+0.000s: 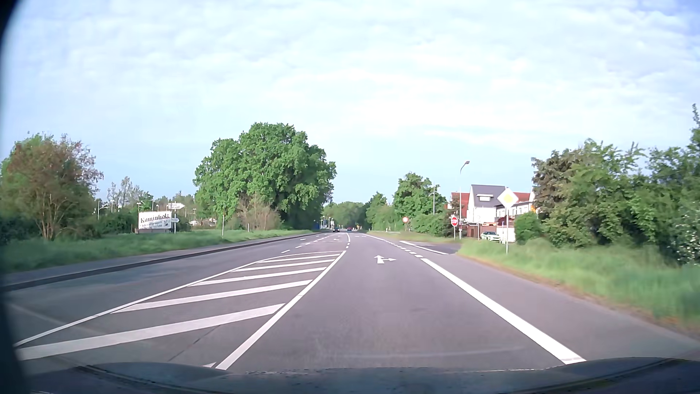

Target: Follow the waypoints while adhering to traffic rules and regulations

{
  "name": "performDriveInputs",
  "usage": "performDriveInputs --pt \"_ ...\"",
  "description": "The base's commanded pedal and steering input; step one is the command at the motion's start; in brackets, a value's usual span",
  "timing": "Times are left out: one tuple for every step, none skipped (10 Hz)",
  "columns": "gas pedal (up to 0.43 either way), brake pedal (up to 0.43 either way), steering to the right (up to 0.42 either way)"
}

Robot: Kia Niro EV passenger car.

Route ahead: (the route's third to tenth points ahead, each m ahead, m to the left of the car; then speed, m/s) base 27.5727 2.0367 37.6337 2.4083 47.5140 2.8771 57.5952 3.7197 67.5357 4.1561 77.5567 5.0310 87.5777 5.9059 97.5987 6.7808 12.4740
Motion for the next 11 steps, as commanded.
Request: performDriveInputs --pt "0.110 0.000 -0.009" --pt "0.110 0.000 -0.009" --pt "0.110 0.000 -0.009" --pt "0.110 0.000 -0.009" --pt "0.110 0.000 -0.009" --pt "0.110 0.000 -0.008" --pt "0.110 0.000 -0.009" --pt "0.110 0.000 -0.008" --pt "0.118 0.000 -0.008" --pt "0.118 0.000 -0.008" --pt "0.118 0.000 -0.008"
